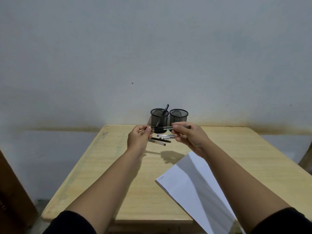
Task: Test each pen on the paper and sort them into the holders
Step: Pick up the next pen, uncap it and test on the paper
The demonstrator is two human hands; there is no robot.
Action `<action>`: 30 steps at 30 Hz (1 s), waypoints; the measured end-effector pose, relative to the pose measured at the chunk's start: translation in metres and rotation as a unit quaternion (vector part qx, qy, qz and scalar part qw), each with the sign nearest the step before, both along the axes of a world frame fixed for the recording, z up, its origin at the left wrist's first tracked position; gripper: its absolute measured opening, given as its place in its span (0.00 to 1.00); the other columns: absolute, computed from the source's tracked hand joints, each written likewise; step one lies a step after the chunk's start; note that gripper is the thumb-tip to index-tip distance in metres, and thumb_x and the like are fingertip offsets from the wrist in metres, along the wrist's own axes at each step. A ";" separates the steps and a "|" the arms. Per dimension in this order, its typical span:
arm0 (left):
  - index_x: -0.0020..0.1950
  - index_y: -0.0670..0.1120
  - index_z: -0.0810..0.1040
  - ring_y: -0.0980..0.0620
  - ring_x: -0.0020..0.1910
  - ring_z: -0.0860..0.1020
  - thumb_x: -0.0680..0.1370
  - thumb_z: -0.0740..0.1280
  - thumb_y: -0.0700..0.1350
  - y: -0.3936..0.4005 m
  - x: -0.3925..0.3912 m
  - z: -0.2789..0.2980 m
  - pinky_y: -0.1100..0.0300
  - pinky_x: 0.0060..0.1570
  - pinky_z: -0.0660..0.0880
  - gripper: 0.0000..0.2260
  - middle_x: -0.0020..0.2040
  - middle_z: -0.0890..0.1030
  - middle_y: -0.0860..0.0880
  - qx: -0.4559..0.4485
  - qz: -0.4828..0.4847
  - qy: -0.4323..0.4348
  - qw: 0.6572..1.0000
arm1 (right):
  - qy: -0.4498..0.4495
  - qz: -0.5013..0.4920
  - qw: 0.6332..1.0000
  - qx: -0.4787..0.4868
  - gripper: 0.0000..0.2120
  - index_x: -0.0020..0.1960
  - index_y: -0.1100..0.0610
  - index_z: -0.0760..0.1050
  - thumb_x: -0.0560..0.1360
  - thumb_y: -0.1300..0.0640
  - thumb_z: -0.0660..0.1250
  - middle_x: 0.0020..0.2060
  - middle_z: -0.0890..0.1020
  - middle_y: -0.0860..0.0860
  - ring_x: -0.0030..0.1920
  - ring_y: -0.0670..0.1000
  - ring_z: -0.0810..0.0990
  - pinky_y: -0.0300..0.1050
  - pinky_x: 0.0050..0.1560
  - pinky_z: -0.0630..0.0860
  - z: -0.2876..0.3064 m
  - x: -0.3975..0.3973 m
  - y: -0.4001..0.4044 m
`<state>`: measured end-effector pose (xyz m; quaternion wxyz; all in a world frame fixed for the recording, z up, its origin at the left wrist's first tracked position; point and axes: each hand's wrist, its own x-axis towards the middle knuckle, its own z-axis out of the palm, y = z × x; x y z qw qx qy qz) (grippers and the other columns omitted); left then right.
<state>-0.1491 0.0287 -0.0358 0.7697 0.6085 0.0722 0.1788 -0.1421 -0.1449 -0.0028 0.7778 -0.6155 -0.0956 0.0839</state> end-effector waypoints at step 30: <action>0.45 0.47 0.81 0.61 0.37 0.74 0.76 0.66 0.39 0.006 -0.009 -0.045 0.77 0.32 0.69 0.06 0.42 0.80 0.52 0.361 -0.005 0.091 0.928 | -0.025 -0.040 0.999 0.011 0.07 0.52 0.63 0.77 0.78 0.61 0.62 0.41 0.82 0.57 0.35 0.46 0.82 0.34 0.34 0.79 -0.040 -0.009 -0.011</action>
